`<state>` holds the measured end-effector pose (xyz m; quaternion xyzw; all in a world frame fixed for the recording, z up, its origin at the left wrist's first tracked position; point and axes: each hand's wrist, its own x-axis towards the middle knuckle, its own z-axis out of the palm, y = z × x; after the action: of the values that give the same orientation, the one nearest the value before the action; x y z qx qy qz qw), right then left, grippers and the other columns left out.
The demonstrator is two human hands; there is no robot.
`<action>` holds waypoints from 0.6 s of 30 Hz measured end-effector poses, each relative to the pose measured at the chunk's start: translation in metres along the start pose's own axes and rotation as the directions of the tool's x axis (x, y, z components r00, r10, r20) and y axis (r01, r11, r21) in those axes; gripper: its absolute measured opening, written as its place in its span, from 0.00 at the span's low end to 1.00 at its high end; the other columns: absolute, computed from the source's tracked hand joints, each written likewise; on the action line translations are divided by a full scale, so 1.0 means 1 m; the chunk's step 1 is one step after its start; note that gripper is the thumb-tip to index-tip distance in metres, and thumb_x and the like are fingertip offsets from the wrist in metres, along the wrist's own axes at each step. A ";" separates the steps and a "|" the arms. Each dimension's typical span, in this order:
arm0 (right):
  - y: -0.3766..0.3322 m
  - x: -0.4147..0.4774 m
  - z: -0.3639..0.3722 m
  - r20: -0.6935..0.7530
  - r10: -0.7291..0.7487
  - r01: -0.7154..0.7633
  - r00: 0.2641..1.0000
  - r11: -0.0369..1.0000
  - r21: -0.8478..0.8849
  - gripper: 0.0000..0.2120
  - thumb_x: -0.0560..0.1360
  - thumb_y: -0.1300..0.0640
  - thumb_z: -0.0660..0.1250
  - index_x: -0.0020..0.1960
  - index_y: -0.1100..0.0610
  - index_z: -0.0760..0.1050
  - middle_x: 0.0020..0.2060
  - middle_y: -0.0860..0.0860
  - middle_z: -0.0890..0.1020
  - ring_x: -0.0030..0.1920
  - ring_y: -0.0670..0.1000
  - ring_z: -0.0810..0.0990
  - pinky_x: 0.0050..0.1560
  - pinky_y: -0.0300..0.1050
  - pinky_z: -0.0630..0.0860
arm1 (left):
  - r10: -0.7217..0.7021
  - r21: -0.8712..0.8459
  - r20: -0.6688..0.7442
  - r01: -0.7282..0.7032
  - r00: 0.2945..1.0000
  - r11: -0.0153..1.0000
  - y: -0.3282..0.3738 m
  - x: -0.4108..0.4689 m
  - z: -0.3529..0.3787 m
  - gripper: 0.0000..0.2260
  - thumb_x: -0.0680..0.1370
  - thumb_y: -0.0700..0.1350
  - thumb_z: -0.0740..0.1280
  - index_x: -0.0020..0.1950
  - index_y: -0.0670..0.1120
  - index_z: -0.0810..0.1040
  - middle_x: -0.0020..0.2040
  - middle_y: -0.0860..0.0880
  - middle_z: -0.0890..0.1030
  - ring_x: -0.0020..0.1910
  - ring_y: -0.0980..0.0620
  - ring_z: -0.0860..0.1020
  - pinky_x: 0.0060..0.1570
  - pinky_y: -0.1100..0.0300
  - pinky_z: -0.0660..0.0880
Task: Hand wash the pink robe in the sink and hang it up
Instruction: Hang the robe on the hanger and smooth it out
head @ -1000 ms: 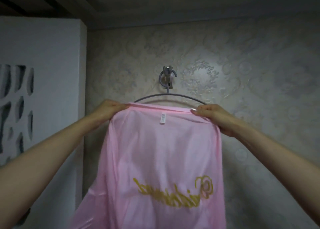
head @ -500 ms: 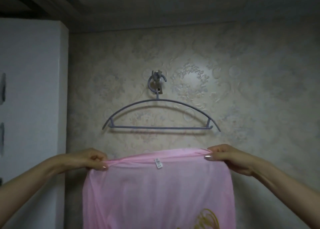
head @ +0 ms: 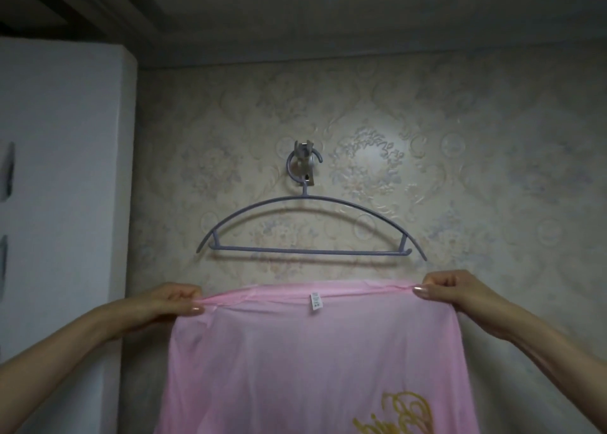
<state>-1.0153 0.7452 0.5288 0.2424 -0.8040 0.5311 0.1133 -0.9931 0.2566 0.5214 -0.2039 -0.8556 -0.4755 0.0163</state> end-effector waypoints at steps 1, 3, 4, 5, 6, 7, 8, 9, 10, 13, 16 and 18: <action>0.006 0.001 -0.005 0.003 0.021 -0.022 1.000 0.996 0.089 0.16 0.60 0.50 0.78 0.33 0.59 0.75 0.31 0.54 0.73 0.31 0.46 0.70 0.30 0.34 0.65 | -0.001 -0.172 -0.027 -0.003 1.000 0.985 0.000 0.000 -0.001 0.27 0.51 0.55 0.82 0.40 0.39 0.80 0.39 0.42 0.78 0.39 0.45 0.76 0.41 0.59 0.73; 0.014 0.003 -0.016 0.020 0.067 -0.070 0.998 0.967 0.245 0.22 0.53 0.53 0.82 0.42 0.62 0.81 0.40 0.57 0.81 0.40 0.49 0.79 0.39 0.34 0.75 | -0.021 -0.461 -0.103 -0.029 0.994 0.887 -0.003 0.003 -0.004 0.26 0.46 0.45 0.84 0.41 0.40 0.84 0.44 0.42 0.83 0.39 0.49 0.83 0.36 0.62 0.78; 0.019 0.005 -0.020 0.028 0.102 -0.105 0.994 0.946 0.306 0.28 0.48 0.53 0.84 0.45 0.61 0.81 0.44 0.56 0.83 0.43 0.50 0.81 0.42 0.36 0.78 | -0.052 -0.545 -0.142 -0.034 0.988 0.838 -0.002 0.006 -0.004 0.22 0.53 0.39 0.82 0.44 0.41 0.84 0.46 0.42 0.83 0.38 0.51 0.83 0.33 0.63 0.79; 0.023 0.008 -0.022 0.042 0.138 -0.144 0.990 0.922 0.359 0.31 0.45 0.54 0.85 0.46 0.60 0.81 0.44 0.56 0.83 0.43 0.50 0.81 0.42 0.38 0.79 | -0.085 -0.593 -0.172 -0.034 0.982 0.804 -0.003 0.012 -0.004 0.16 0.61 0.34 0.76 0.47 0.41 0.81 0.47 0.41 0.82 0.37 0.51 0.83 0.32 0.63 0.79; 0.027 0.011 -0.023 0.058 0.178 -0.186 0.982 0.895 0.407 0.31 0.42 0.56 0.85 0.44 0.59 0.82 0.42 0.56 0.82 0.42 0.50 0.81 0.41 0.39 0.79 | -0.122 -0.634 -0.182 -0.021 0.976 0.773 -0.002 0.017 -0.001 0.14 0.64 0.31 0.71 0.48 0.41 0.78 0.46 0.41 0.80 0.35 0.49 0.83 0.31 0.62 0.79; 0.031 0.016 -0.023 0.076 0.221 -0.231 0.972 0.859 0.456 0.31 0.40 0.58 0.85 0.42 0.59 0.82 0.40 0.56 0.82 0.39 0.50 0.82 0.39 0.40 0.80 | -0.145 -0.665 -0.170 -0.005 0.975 0.746 -0.006 0.025 0.000 0.14 0.64 0.30 0.71 0.47 0.42 0.76 0.44 0.41 0.79 0.35 0.48 0.81 0.31 0.62 0.80; 0.033 0.020 -0.022 0.091 0.270 -0.279 0.959 0.824 0.493 0.32 0.39 0.60 0.85 0.43 0.60 0.82 0.39 0.56 0.82 0.38 0.50 0.82 0.39 0.40 0.80 | -0.169 -0.697 -0.144 0.022 0.975 0.717 -0.007 0.031 0.003 0.14 0.63 0.30 0.71 0.44 0.42 0.75 0.42 0.41 0.77 0.35 0.48 0.80 0.32 0.61 0.79; 0.033 0.025 -0.021 0.106 0.309 -0.318 0.945 0.796 0.515 0.35 0.39 0.62 0.85 0.46 0.61 0.81 0.40 0.56 0.81 0.38 0.51 0.82 0.39 0.41 0.81 | -0.193 -0.713 -0.130 0.044 0.973 0.700 -0.012 0.039 0.004 0.11 0.65 0.30 0.68 0.42 0.42 0.74 0.40 0.41 0.76 0.34 0.48 0.79 0.32 0.61 0.79; 0.033 0.031 -0.022 0.116 0.335 -0.343 0.935 0.770 0.538 0.40 0.40 0.65 0.84 0.52 0.63 0.79 0.43 0.57 0.81 0.40 0.52 0.82 0.40 0.43 0.81 | -0.211 -0.732 -0.125 0.053 0.969 0.679 -0.013 0.046 0.006 0.08 0.69 0.30 0.64 0.41 0.42 0.72 0.38 0.41 0.75 0.32 0.49 0.78 0.32 0.61 0.79; 0.019 0.045 -0.023 0.159 0.377 -0.388 0.912 0.672 0.631 0.41 0.36 0.72 0.82 0.49 0.66 0.78 0.43 0.58 0.82 0.38 0.54 0.84 0.36 0.49 0.82 | -0.310 -0.767 -0.255 0.003 0.916 0.641 -0.021 0.068 0.002 0.09 0.77 0.36 0.54 0.41 0.41 0.71 0.33 0.42 0.78 0.28 0.48 0.79 0.32 0.61 0.79; -0.004 0.053 -0.021 0.155 0.375 -0.368 0.914 0.605 0.706 0.33 0.30 0.75 0.79 0.35 0.66 0.82 0.34 0.56 0.84 0.32 0.53 0.84 0.32 0.48 0.81 | -0.374 -0.817 -0.315 -0.049 0.872 0.575 -0.020 0.080 -0.009 0.22 0.82 0.53 0.50 0.48 0.38 0.75 0.41 0.39 0.81 0.40 0.43 0.78 0.45 0.51 0.74; -0.014 0.057 -0.023 0.122 0.354 -0.325 0.927 0.599 0.732 0.33 0.31 0.69 0.78 0.38 0.66 0.82 0.40 0.58 0.85 0.35 0.54 0.84 0.37 0.49 0.82 | -0.356 -0.806 -0.322 -0.056 0.877 0.590 -0.019 0.084 -0.019 0.30 0.81 0.61 0.46 0.51 0.37 0.75 0.43 0.37 0.82 0.47 0.41 0.77 0.50 0.48 0.71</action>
<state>-1.0588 0.7461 0.5742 0.1007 -0.5475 0.8265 -0.0836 -1.0802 0.2601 0.5356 0.0020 -0.5392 -0.8383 0.0806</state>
